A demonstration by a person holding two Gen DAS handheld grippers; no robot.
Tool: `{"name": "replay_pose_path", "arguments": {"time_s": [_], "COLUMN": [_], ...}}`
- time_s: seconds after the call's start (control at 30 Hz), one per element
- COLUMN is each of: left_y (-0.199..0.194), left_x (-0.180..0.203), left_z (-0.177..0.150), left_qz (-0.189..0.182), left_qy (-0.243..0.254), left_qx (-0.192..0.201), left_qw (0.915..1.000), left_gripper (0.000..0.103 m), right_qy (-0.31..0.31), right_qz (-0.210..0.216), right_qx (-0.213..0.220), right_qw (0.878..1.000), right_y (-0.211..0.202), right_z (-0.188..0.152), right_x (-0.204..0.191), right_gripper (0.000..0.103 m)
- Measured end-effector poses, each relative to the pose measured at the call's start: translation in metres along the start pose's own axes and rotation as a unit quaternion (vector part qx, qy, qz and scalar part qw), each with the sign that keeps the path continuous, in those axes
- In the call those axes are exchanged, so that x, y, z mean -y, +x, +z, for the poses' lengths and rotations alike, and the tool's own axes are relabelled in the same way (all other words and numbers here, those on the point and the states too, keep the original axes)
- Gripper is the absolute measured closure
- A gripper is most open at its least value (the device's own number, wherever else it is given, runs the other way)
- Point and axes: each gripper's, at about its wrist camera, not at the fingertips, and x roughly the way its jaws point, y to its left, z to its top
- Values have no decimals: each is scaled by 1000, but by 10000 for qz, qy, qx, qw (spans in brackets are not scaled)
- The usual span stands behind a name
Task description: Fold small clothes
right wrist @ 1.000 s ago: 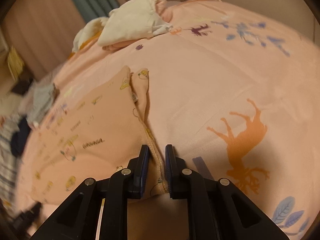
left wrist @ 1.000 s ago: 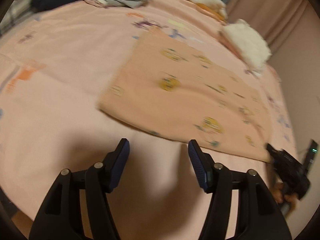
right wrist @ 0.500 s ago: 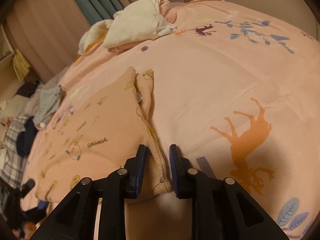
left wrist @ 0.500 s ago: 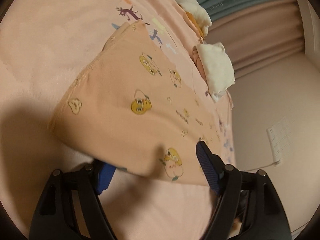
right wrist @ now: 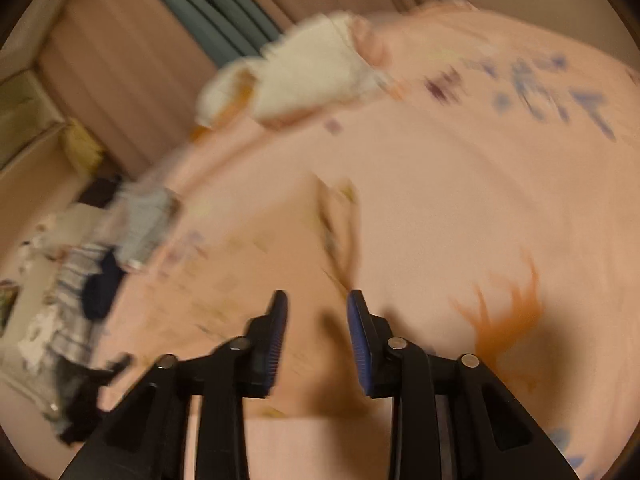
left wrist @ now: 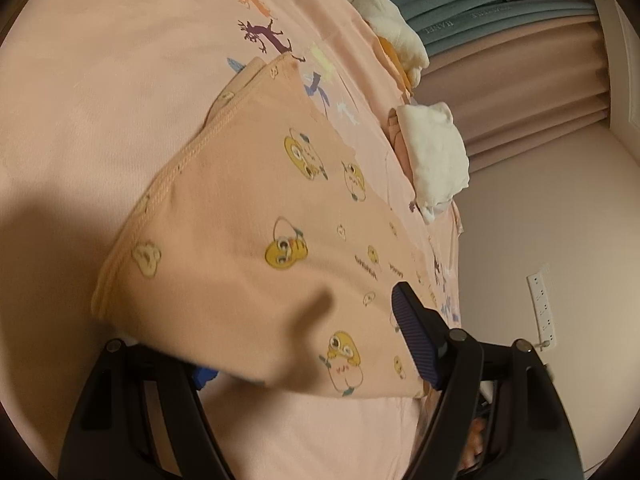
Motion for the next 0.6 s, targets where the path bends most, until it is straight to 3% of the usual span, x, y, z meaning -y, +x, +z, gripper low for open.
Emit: {"name": "replay_pose_path", "arguments": {"time_s": [0.07,0.13,0.23,0.43,0.53,0.57,0.6], "left_y": [0,1,4,11,11,11,10], "left_x": [2,8,14,20,16,15,14], "left_z": [-2,-5,-11,-17,-14,-13,-11], "left_qz": [90,204,371,621,551,528,490], "left_qy": [74,294,642,1258,1130,1087,996], "left_qx": [34,64,146,90,68,50,19], "left_qw": [9999,9993,9971,9901,9920,9927,9938], "left_gripper": [26,26,24,22,22,22,22], "right_qy": [-6,8,93,656,698,781,836], "right_qz": [310,438,522,470,405,500,593], "right_qx": [72,38,-381,-986,-1053,-1058,-1057], "right_qw": [9995,9990,9979,9918,9912,9901,9891], "right_y": [0,13,52,110,125,129,130], "right_z": [20,42,72,78,70,66,65], "right_x": [-6,-10,-1,17,18,20,20], "right_gripper": [52,52,55,58,79,96,97]}}
